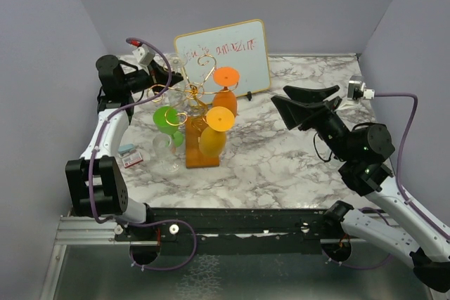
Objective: Place the wine glass upside down on the wine glass rack
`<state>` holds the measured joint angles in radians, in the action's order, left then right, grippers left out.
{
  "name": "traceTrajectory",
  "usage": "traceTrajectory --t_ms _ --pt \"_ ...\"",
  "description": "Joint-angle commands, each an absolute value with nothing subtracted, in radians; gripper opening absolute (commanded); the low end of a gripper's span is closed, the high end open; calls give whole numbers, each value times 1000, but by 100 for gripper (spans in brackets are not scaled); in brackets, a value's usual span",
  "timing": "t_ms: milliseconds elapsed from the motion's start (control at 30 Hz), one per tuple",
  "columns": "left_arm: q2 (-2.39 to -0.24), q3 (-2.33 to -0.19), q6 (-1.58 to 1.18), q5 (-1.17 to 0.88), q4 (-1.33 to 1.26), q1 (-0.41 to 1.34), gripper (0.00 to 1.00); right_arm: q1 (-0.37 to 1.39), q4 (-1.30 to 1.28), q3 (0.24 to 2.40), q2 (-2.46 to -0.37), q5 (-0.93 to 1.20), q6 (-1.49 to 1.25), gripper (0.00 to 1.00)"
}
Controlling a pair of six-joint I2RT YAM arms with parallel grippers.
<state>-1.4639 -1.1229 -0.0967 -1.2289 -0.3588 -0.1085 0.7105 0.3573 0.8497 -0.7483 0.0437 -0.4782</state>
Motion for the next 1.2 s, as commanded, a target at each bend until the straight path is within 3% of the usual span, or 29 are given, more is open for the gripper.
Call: traceTrajectory --t_ms 0,433,1067,1167 --pt "-1401 -1101 -8 -1064 -426 -73 0 712 365 881 -750 74 -474 72" --pt "-1315 -978 -18 -806 -528 -51 0 712 352 886 -741 78 -469 72" --pt "-1208 -851 -34 -746 -556 -69 0 712 345 881 -735 84 -476 72" --pt "-1193 -839 -41 -729 -557 -70 4 712 344 880 -735 84 -477 73"
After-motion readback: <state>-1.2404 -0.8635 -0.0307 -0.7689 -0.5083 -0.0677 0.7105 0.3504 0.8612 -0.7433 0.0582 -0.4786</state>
